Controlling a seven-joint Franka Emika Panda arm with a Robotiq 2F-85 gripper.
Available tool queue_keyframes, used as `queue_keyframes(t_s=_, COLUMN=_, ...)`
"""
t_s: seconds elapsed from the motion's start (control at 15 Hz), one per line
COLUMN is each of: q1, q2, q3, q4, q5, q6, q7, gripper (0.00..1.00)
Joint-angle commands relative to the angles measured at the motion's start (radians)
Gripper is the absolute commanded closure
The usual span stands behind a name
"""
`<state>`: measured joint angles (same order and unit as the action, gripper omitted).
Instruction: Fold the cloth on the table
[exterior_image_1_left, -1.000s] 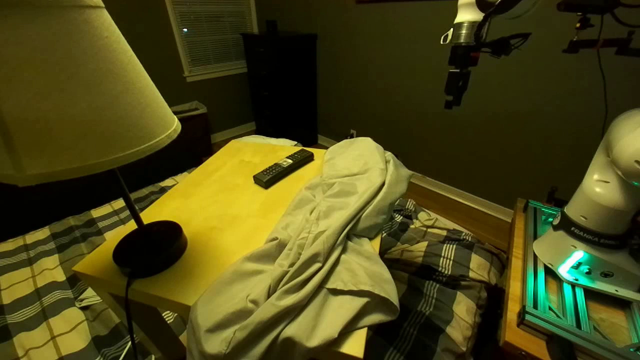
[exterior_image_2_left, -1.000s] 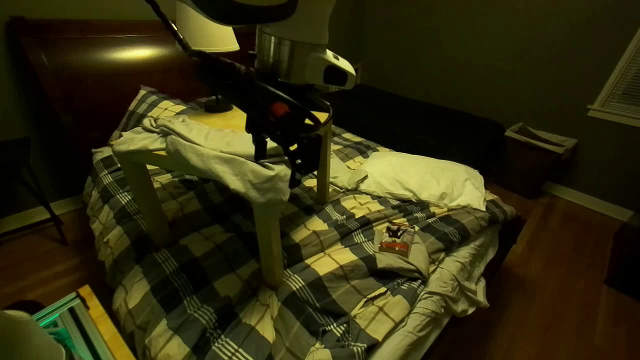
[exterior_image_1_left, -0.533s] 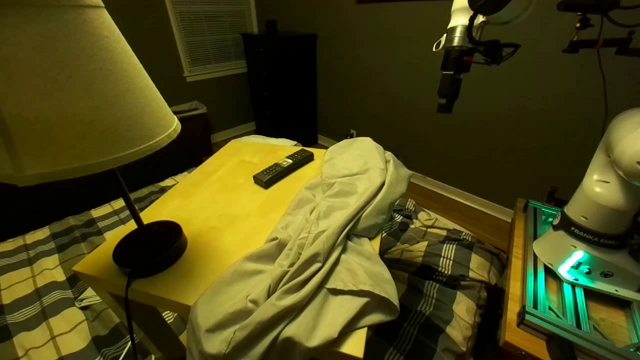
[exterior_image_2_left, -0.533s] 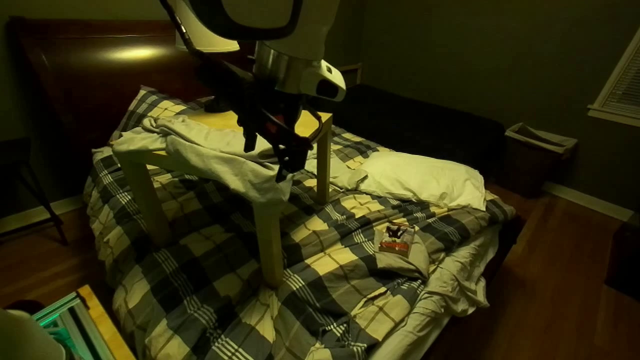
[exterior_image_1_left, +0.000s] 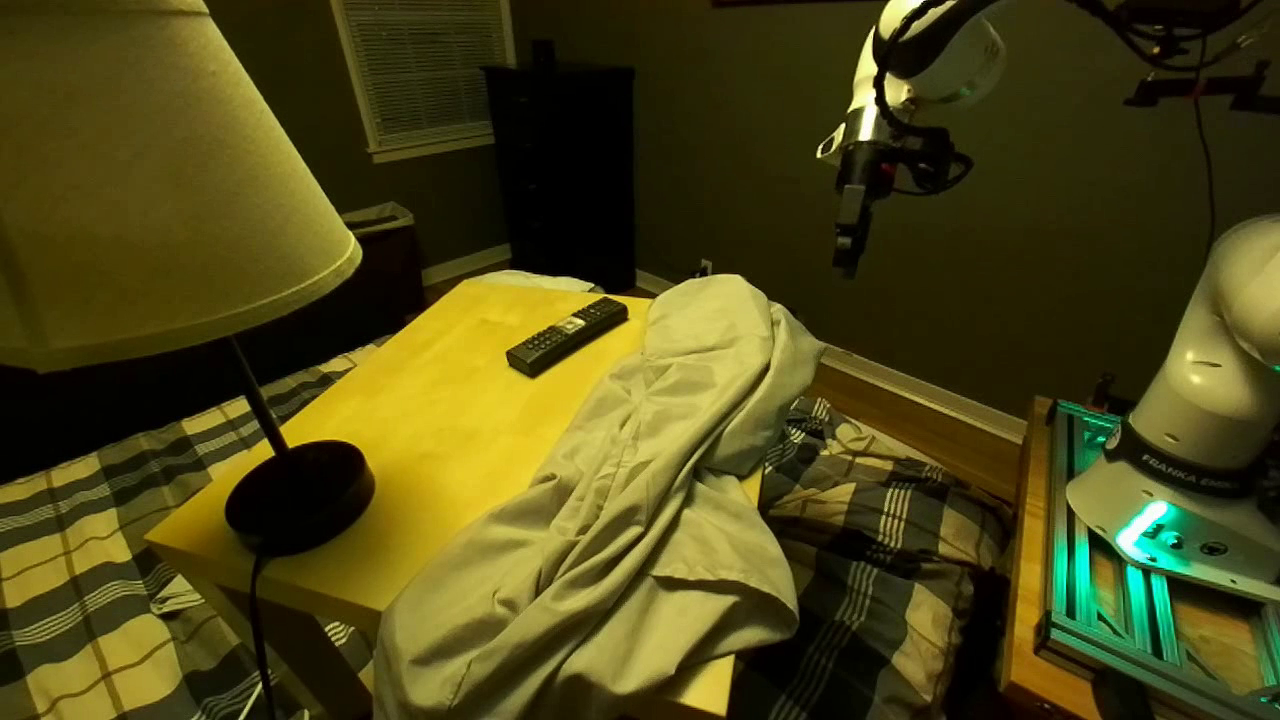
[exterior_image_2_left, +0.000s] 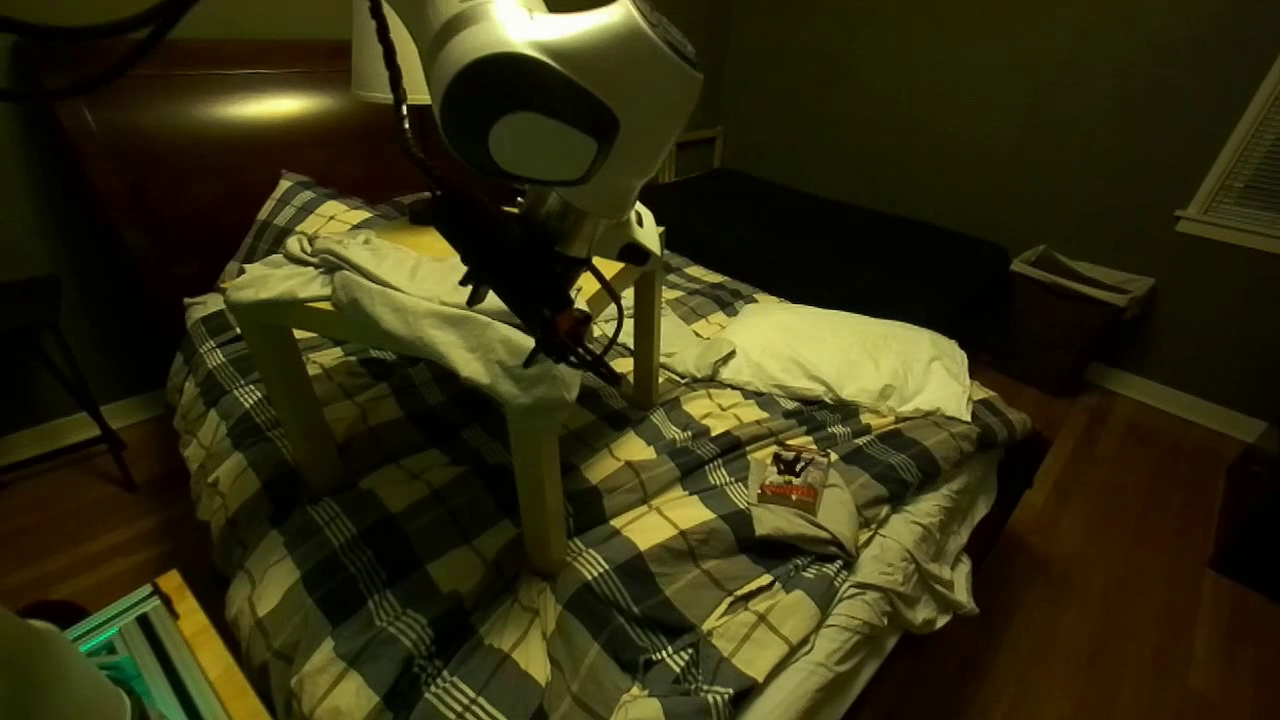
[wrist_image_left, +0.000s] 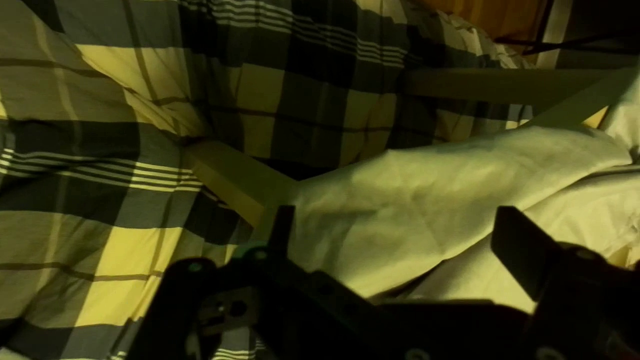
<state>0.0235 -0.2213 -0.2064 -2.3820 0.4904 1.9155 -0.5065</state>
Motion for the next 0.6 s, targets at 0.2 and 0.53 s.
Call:
queue_keyframes(t_s=0.2, q1=-0.025, q2=0.214, q3=0.025, q4=0.058, q5=0.23, q6=0.037, q7=-0.321, gripper=0.0)
queue_keyframes(t_s=0.53, q1=-0.08, q2=0.35, q3=0.056, q4=0.142, q5=0.376, q6=0.125, q7=-0.438, gripper=0.0)
